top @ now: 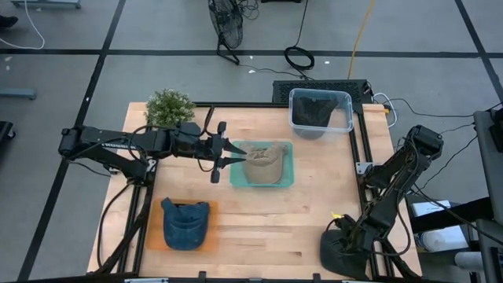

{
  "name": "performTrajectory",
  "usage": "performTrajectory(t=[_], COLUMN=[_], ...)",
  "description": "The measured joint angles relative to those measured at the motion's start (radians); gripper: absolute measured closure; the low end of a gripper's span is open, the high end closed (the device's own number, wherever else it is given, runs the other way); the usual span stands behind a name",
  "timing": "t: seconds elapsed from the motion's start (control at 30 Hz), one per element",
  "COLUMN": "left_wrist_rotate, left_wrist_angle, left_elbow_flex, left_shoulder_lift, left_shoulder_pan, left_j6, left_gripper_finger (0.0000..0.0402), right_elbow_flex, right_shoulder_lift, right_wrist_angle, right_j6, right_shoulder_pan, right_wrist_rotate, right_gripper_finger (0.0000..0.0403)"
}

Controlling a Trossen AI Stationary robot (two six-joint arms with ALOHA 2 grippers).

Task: Pick & Place hat
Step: Put the black cap into the transparent bin

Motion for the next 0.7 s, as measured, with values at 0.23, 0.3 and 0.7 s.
performTrajectory(t=[0.23, 0.3, 0.7], left_wrist_rotate=[0.0, 0.0, -0.001], left_wrist_angle=[-0.016, -0.016, -0.015], left_elbow_flex=[0.0, 0.0, 0.0], left_shoulder_lift=[0.0, 0.0, 0.0], left_shoulder_pan=[0.0, 0.0, 0.0], left_j6=[-0.001, 0.001, 0.019], left_gripper_finger=[0.0309, 0.0309, 0.0309], right_elbow_flex=[-0.082, -0.094, -0.106], right_shoulder_lift=[0.0, -0.002, -0.001], right_wrist_angle=[0.152, 0.154, 0.103], right_j6=[0.016, 0.013, -0.176], right_shoulder_pan=[0.003, 0.003, -0.038], right_wrist_rotate=[0.012, 0.013, 0.115], right_gripper_finger=[0.0277, 0.0277, 0.038])
